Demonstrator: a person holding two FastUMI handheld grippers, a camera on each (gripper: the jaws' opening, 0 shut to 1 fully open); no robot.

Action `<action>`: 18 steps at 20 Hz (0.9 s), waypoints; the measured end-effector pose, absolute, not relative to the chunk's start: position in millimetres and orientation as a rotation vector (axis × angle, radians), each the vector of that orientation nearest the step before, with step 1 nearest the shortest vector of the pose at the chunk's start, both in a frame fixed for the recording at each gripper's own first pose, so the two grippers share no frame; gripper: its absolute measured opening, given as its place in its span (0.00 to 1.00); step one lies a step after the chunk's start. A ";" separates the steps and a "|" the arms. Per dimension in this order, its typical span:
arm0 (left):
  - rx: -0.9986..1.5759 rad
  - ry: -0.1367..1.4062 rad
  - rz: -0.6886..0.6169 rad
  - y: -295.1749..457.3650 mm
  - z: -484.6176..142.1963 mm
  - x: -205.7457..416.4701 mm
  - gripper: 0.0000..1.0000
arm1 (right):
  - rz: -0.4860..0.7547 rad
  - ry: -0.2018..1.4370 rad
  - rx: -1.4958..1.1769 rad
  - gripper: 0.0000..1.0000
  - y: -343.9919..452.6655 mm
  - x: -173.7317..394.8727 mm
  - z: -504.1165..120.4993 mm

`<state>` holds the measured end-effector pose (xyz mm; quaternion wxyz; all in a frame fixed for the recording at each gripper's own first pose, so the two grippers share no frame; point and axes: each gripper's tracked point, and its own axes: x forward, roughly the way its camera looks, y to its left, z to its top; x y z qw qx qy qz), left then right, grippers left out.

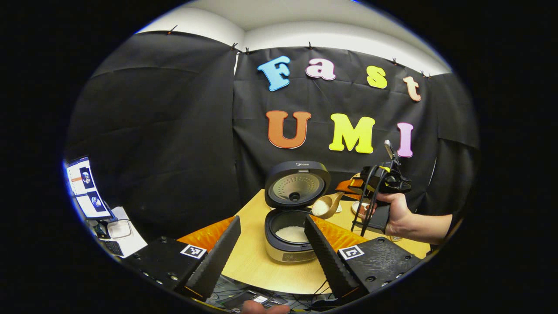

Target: Close the left gripper, press the button to open the rice cooker; take a wooden spoon from the chopstick holder with the right hand, scoop a spoonful of rice and pour it into the rice cooker, then put the wooden spoon back into the chopstick holder.

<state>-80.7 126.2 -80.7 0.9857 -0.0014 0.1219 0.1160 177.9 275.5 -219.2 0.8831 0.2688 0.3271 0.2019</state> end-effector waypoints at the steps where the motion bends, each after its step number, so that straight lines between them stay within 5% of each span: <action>1: 0.006 0.246 0.237 129.3 -81.8 -80.5 0.95 | 0.409 0.681 0.520 0.09 278.0 178.9 -224.2; 18: -0.042 0.182 0.271 142.4 -73.5 -83.2 0.95 | 0.548 0.461 -0.057 0.09 316.6 157.3 -211.0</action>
